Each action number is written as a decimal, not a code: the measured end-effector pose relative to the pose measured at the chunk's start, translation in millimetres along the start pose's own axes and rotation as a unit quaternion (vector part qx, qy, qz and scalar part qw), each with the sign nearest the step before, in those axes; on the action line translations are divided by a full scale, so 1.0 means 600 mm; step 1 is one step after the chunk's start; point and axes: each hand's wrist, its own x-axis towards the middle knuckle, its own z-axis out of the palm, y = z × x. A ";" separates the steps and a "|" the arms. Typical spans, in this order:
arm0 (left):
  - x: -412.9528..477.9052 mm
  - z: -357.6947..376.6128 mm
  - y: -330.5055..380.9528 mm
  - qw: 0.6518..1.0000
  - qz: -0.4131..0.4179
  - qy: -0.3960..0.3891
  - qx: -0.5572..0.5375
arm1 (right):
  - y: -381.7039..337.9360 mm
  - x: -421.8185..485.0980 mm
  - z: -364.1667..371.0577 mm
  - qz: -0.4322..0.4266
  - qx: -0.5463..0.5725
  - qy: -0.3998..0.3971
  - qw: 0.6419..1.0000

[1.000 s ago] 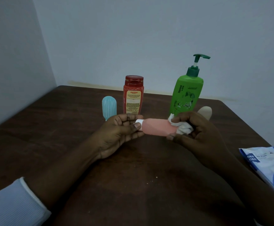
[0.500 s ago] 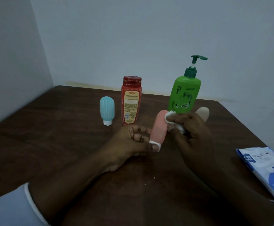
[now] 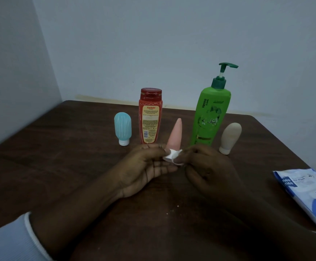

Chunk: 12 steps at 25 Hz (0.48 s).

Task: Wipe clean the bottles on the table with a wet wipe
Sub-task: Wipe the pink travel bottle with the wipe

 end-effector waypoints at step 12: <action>-0.007 -0.028 0.023 0.902 -0.007 0.040 0.429 | 0.023 0.004 -0.025 0.042 -0.037 0.075 0.996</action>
